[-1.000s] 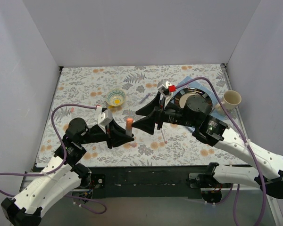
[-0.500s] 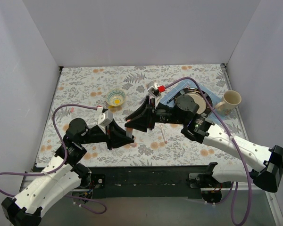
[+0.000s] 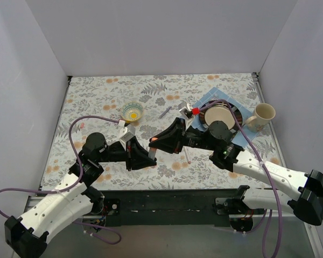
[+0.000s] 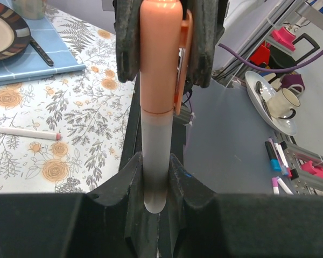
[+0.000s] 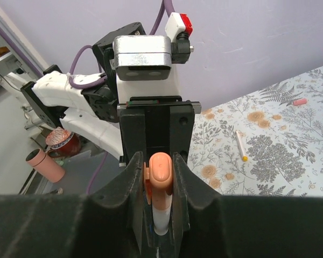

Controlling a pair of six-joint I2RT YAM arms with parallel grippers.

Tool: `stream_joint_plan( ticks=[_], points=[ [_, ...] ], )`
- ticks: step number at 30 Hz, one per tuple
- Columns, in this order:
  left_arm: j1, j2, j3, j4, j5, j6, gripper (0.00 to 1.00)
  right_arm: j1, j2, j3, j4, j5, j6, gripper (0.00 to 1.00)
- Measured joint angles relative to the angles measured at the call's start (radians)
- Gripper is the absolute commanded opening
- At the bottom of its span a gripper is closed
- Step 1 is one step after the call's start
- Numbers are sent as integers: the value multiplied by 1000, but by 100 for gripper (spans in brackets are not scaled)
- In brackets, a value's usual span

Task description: Insert the pens into the pen caps

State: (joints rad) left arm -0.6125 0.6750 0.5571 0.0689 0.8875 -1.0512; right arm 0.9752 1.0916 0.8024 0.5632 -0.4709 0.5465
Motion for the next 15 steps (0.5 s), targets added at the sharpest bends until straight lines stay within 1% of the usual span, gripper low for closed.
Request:
stream_joint_plan(
  ticks=[6, 10, 15],
  points=[
    [-2, 57, 0, 45, 35, -27, 0, -11, -12, -78, 109, 18, 29, 1],
    [-3, 74, 4, 43, 38, -21, 0, -11, -18, -119, 166, 42, 45, 1],
    [-7, 108, 43, 20, 45, -3, 0, -11, -24, -156, 233, 76, 59, 1]
  ],
)
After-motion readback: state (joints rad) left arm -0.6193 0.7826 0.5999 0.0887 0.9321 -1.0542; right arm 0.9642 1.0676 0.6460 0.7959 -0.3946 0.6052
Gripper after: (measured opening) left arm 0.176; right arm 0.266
